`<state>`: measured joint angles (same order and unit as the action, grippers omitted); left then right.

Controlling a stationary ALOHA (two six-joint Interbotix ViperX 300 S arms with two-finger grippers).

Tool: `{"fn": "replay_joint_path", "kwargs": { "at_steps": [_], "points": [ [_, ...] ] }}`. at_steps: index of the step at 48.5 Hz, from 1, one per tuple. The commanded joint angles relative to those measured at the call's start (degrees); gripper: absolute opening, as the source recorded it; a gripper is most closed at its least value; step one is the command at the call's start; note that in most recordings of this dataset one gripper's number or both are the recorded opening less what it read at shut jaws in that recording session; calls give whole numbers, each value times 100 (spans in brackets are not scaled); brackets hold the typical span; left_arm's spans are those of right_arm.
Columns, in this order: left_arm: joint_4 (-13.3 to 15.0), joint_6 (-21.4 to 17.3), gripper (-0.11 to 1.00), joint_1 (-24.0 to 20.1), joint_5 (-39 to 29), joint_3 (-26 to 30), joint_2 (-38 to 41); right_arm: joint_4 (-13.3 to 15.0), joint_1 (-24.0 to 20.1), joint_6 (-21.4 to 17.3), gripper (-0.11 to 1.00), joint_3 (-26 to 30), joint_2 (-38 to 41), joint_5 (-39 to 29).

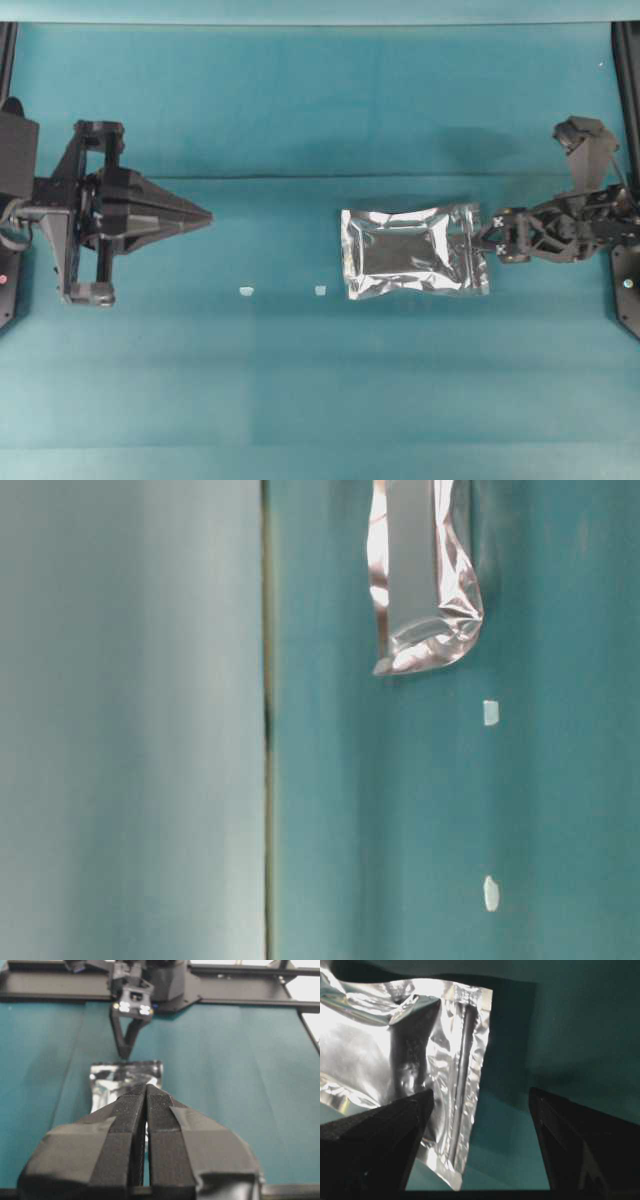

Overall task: Hand over the silver zip bag and make it stand upright.
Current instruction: 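Close the right gripper on the bag's right edge, then lift the bag with the right gripper and swing it upright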

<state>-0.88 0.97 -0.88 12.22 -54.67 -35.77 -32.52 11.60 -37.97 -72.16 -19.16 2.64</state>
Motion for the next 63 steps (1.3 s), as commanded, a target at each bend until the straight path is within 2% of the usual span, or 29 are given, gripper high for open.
{"fn": "replay_joint_path", "kwargs": {
  "at_steps": [1,20,31,35,38,47,50,52,58,63],
  "points": [
    [-9,9,-1,-44,26,141,-18,-9,-105,-88,88,158,202,220],
    [-9,0,-1,-88,18,114,-18,-9,-466,-202,88,773,1213,510],
    [-9,0,-1,-79,18,105,-26,-9,-519,-264,85,835,1318,677],
    [-9,0,-1,-88,18,97,-26,-9,-519,-264,77,817,1283,694],
    [-18,0,-1,-88,18,97,-26,0,-519,-255,66,791,1266,694],
    [-9,0,-1,-88,18,97,-35,44,-519,-176,18,835,1055,703],
    [-18,0,-1,-88,18,97,-44,88,-519,-114,6,853,932,712],
    [-9,0,-1,-88,18,97,-35,123,-519,-70,2,861,826,712],
    [-18,0,-1,-88,18,97,-35,202,-501,105,2,949,457,633],
    [-9,0,-1,-88,18,97,-26,281,-466,448,2,1151,53,229]
  ]
}}
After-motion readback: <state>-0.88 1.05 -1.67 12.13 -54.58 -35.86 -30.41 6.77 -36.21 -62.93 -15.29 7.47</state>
